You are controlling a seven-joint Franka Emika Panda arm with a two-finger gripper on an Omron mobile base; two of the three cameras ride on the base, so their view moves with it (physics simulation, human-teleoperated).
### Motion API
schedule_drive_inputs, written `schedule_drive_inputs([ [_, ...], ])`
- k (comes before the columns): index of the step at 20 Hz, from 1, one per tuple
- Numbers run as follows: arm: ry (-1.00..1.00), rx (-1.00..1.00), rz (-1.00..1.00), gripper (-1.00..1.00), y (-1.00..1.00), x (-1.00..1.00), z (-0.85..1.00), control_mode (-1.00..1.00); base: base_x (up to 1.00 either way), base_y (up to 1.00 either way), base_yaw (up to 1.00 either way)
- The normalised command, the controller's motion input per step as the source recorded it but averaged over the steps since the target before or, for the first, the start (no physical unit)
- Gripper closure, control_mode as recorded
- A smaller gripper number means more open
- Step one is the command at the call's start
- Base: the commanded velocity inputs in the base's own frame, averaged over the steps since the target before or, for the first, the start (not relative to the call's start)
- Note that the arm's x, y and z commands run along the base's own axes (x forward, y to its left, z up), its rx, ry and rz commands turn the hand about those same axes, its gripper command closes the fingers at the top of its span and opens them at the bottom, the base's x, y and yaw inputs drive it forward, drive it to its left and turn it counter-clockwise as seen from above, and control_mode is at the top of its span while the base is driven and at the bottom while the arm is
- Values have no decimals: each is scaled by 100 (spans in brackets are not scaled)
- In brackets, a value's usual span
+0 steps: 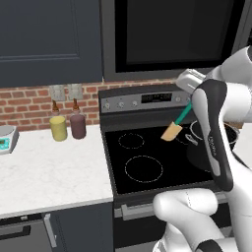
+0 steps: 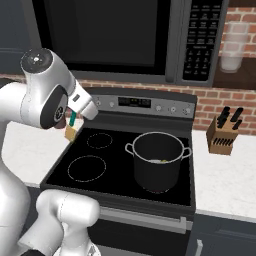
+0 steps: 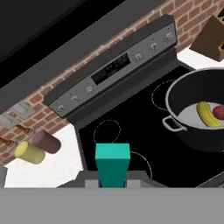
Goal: Put the cucumber and tomato in the pot. Retrieve the spatula and lightly stir the vegetables in the pot.
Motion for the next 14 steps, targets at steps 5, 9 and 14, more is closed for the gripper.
schedule_drive_inputs([
  [5,0,0,0,100,0,0,0,100,0,-77,-5],
  [9,0,0,0,100,0,0,0,100,2,-98,-1],
  [14,0,0,0,100,0,0,0,100,26,-67,0],
])
